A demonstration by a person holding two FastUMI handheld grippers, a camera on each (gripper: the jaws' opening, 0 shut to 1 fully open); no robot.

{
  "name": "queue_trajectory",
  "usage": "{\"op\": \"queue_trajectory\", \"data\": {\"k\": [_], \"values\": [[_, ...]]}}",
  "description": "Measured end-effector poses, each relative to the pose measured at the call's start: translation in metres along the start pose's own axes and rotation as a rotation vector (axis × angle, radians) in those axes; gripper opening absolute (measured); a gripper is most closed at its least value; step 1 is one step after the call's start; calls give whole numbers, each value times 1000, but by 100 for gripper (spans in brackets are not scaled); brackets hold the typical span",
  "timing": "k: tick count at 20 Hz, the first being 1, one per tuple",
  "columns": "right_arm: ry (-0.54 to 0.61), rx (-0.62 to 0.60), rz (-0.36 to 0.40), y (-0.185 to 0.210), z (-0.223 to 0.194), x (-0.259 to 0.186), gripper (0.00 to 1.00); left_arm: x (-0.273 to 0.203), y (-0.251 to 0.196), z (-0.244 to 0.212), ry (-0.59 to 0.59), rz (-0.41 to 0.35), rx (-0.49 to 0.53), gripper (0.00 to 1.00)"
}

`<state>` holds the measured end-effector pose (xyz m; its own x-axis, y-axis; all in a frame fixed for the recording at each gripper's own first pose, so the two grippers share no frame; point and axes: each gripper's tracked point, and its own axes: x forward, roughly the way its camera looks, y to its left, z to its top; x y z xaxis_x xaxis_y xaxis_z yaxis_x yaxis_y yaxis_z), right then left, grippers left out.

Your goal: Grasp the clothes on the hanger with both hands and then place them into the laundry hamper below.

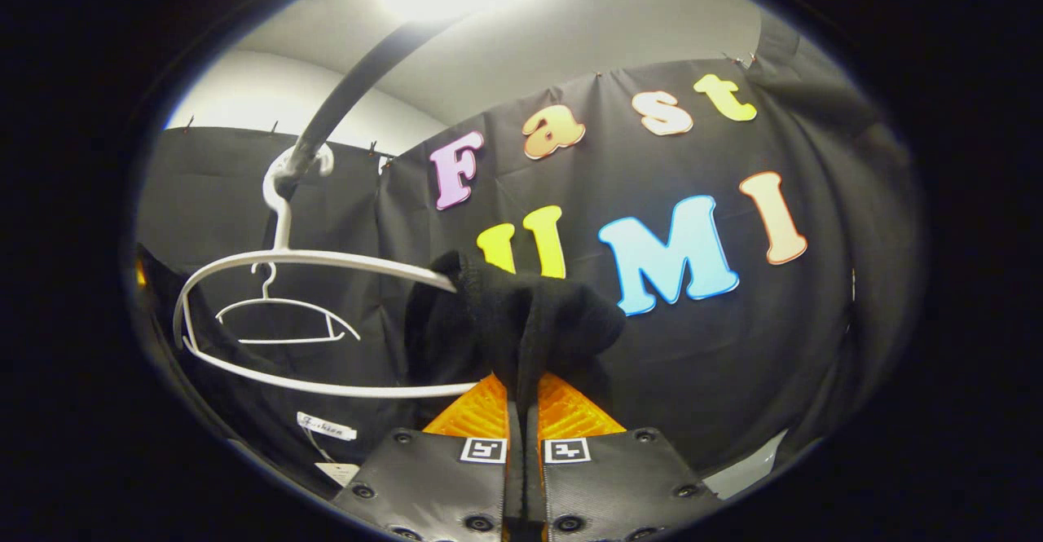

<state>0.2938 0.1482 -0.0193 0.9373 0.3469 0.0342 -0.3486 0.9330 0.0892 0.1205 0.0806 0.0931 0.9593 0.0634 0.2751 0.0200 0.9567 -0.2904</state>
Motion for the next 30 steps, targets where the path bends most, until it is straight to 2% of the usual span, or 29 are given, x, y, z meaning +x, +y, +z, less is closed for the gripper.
{"op": "queue_trajectory", "data": {"k": [2, 4, 7, 10, 13, 14, 15, 24, 27, 30], "values": [[-30, -22, -32, -16, 11, 6, 0, -4, 16, 7, -16, 30, -1, 1], [-52, -27, -63, -29, 17, 10, 2, -6, 31, 11, -16, 60, -13, 1], [-72, -46, -110, -49, 22, 14, 0, 1, 57, 1, 1, 110, -41, 1], [-68, -66, -163, -74, 17, 20, 2, 3, 71, -12, 3, 145, -149, 0], [-53, -75, -207, -97, 8, 23, 0, 3, 94, -38, 39, 210, -156, 1], [-48, -81, -211, -101, 4, 21, 3, 2, 96, -46, 53, 219, -150, 1], [-42, -91, -213, -104, 0, 20, 0, 0, 97, -55, 68, 224, -136, 1], [67, -105, -218, -142, -52, 10, 0, -26, 92, -134, 193, 317, -106, 1], [108, -107, -188, -145, -69, -4, 3, -44, 82, -152, 226, 347, -72, 1], [157, -103, -124, -132, -89, -28, 3, -60, 74, -169, 270, 363, -24, 1]]}}
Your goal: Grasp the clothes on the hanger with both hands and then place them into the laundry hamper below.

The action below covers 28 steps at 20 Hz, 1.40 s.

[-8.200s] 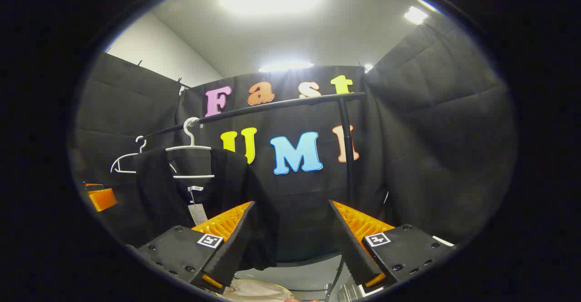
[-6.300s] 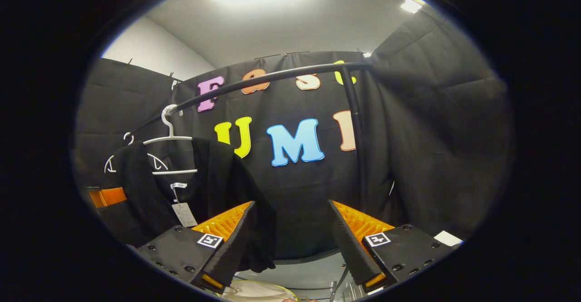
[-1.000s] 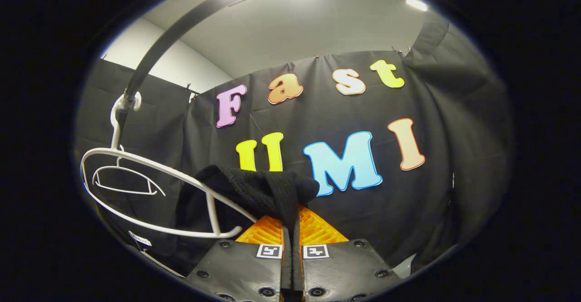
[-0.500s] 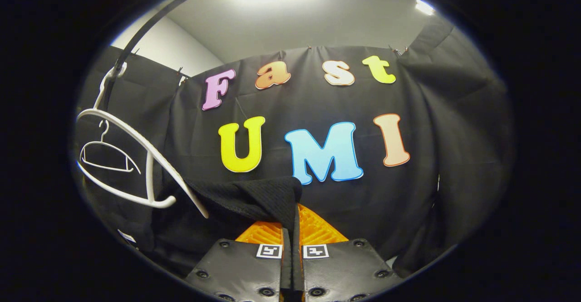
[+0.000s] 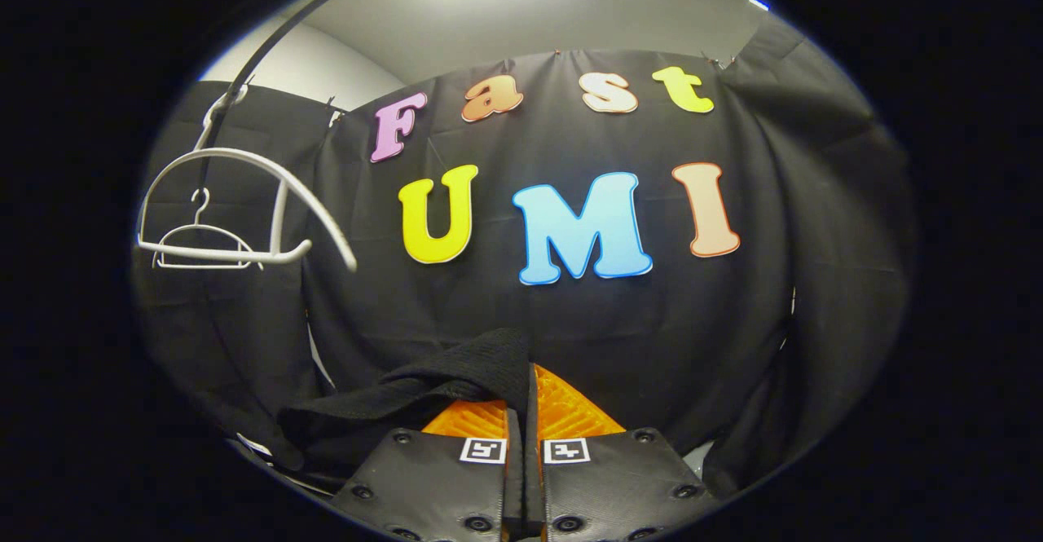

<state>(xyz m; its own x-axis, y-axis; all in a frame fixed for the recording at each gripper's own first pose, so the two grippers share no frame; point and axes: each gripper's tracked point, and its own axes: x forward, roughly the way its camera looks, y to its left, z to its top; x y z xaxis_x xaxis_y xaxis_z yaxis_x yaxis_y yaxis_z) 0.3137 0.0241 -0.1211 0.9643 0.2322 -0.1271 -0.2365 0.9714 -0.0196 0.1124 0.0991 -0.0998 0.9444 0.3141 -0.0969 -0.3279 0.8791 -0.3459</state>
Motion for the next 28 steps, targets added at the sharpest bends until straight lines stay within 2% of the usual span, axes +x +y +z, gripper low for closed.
{"op": "queue_trajectory", "data": {"k": [4, 10, 11, 12, 19, 23, 24, 25, 26, 28], "values": [[75, -35, 71, 23, -32, -40, 3, -12, -8, -39, 109, -23, 116, 1], [189, -24, 72, 55, -68, -102, 3, -23, 2, -84, 264, -116, 263, 1], [210, -26, 62, 61, -75, -113, 0, -27, 6, -95, 292, -132, 274, 1], [232, -21, 55, 66, -82, -125, 3, -29, 10, -102, 315, -151, 278, 2], [391, 45, -19, 99, -150, -174, 3, -37, 30, -175, 489, -276, 287, 1], [492, 191, -128, 99, -191, -186, 3, -27, 29, -225, 582, -356, 288, 1], [509, 197, -149, 101, -200, -192, 3, -24, 32, -238, 607, -363, 298, 1], [526, 193, -163, 102, -208, -196, 7, -23, 33, -252, 632, -365, 308, 1], [550, 197, -174, 104, -219, -203, 0, -20, 34, -265, 656, -366, 316, 2], [589, 222, -194, 103, -232, -212, 3, -20, 35, -290, 693, -358, 334, 1]]}}
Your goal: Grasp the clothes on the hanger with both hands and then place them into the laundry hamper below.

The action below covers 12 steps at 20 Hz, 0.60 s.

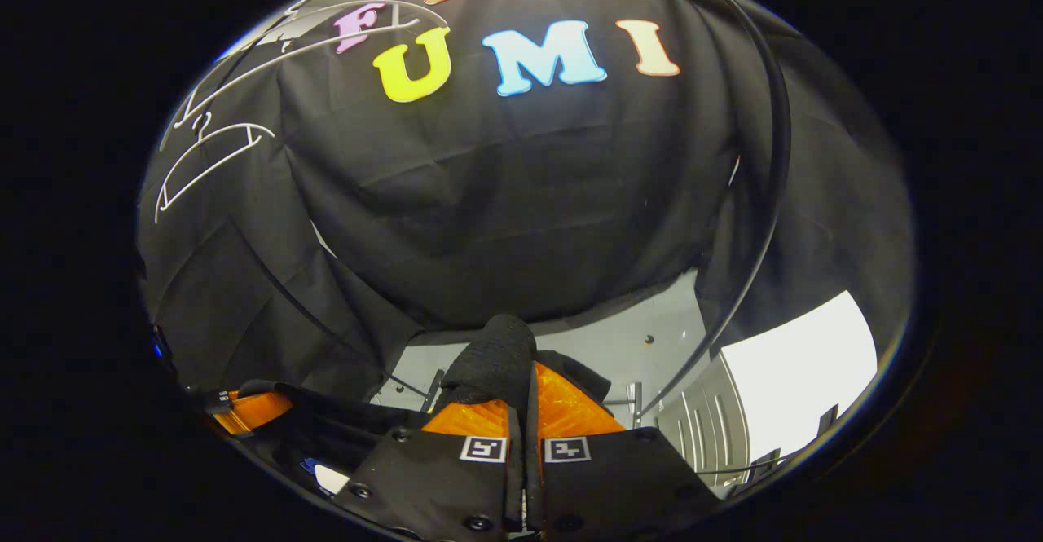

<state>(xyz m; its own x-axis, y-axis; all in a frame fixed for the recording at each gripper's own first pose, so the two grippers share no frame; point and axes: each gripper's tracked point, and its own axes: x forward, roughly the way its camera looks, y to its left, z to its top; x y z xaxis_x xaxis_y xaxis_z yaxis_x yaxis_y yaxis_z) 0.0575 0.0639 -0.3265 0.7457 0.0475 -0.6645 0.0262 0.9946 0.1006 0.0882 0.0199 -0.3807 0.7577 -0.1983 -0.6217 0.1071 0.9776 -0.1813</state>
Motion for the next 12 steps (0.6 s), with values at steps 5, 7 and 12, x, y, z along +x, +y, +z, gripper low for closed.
{"op": "queue_trajectory", "data": {"k": [5, 7, 12], "values": [[55, 6, -34, -9, -13, 8, 3, 11, 8, -20, 48, 32, 7, 2], [66, 3, -44, -11, -16, 9, 3, 14, 10, -22, 56, 40, 5, 2], [128, -7, -30, -6, -34, 7, 4, 23, 11, -18, 70, 43, 33, 2]]}}
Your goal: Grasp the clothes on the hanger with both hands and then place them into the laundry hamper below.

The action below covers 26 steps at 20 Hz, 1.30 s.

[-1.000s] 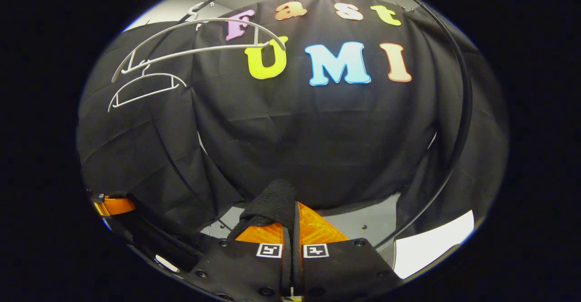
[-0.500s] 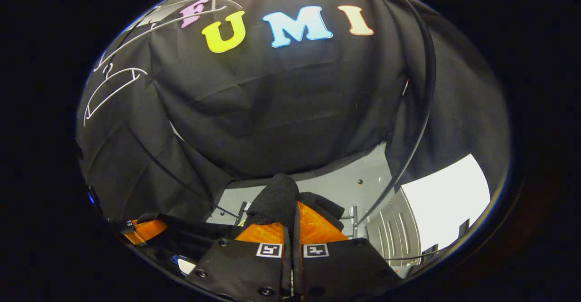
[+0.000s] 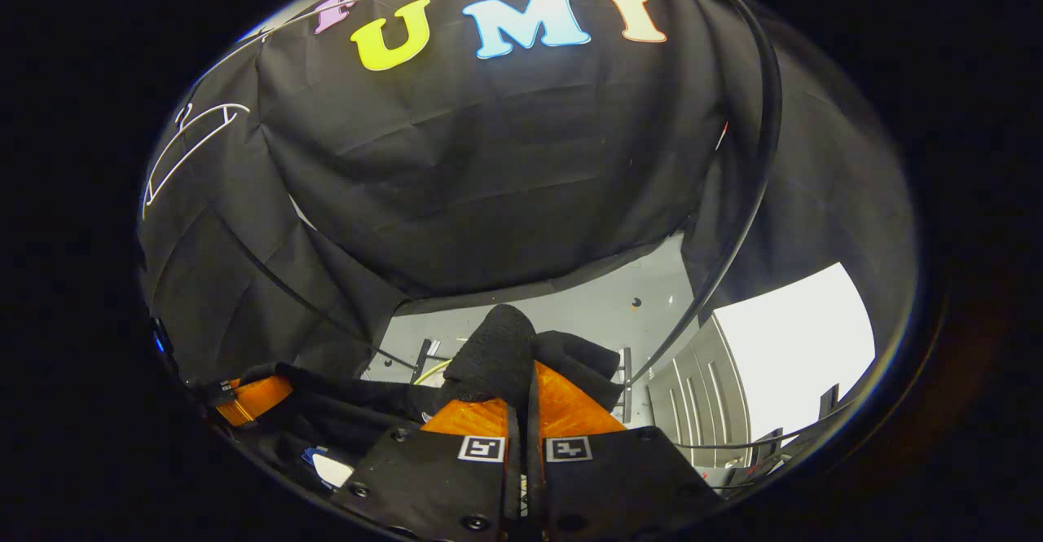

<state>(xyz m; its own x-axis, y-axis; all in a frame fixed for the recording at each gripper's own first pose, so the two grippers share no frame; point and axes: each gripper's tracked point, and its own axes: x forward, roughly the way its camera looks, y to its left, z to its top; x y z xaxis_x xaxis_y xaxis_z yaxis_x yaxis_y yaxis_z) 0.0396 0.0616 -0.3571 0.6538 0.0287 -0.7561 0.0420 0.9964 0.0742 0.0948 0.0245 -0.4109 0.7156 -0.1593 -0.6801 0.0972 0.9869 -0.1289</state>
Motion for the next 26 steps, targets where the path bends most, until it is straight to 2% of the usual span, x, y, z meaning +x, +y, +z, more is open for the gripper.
{"op": "queue_trajectory", "data": {"k": [1, 2, 4, 5, 6, 8, 10, 11, 15, 19, 23, 26], "values": [[11, -7, 4, 2, -1, 0, 7, 2, -1, -3, 6, -4, 2, 4], [22, -12, 11, 5, -3, 2, 3, 2, -1, -4, 16, -4, 1, 4], [50, -17, 22, 9, -9, 3, 13, 2, 1, -6, 28, -2, -2, 11], [60, -17, 31, 11, -10, 4, 7, 0, 1, -9, 32, -7, -8, 16], [69, -16, 57, 19, -17, -1, 9, -3, 2, -10, 38, -11, -14, 29], [58, -26, 114, 36, -19, -8, 43, -11, 7, -9, 16, -10, -7, 55], [42, -69, 114, 43, -18, -14, 77, -20, 15, -9, 6, 7, 8, 82], [26, -86, 104, 43, -15, -18, 99, -21, 23, -9, -3, 38, 15, 95], [-35, -97, 76, 31, -4, -34, 98, -34, 25, -21, -3, 54, -8, 96], [-105, -92, 14, -7, 12, -54, 98, -45, 9, -23, -9, 60, -17, 96], [-177, -94, -32, -51, 26, -77, 98, -76, -16, 0, -74, 92, 15, 96], [-232, -104, -35, -82, 39, -100, 98, -104, -46, 21, -128, 114, 30, 96]]}}
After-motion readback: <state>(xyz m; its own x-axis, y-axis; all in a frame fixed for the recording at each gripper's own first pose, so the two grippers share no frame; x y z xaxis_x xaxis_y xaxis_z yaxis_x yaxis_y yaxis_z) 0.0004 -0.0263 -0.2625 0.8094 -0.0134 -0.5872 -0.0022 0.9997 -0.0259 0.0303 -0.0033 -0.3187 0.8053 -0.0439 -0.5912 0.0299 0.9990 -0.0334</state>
